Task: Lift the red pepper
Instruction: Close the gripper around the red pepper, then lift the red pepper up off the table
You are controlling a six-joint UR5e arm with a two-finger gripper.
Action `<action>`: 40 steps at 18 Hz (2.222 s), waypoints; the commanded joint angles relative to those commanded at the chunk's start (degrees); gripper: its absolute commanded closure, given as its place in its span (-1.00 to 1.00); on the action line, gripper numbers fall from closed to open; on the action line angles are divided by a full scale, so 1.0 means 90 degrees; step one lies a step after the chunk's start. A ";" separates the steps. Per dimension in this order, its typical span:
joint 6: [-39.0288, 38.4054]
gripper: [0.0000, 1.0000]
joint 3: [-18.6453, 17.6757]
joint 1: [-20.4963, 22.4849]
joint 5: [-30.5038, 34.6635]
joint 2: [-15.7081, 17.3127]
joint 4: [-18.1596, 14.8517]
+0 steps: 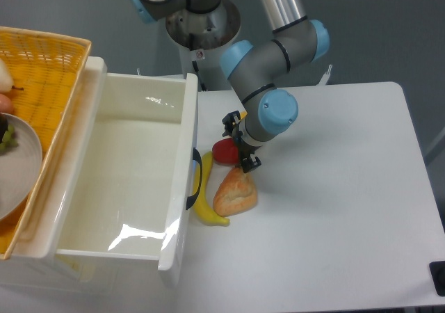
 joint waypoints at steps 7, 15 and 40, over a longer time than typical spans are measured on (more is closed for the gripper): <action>0.0010 0.11 0.0010 0.0029 0.0010 0.0010 -0.0010; 0.0146 0.34 0.0204 0.0234 0.0059 0.0039 -0.0127; -0.0029 0.60 0.3096 0.1162 0.0799 -0.1093 -0.0452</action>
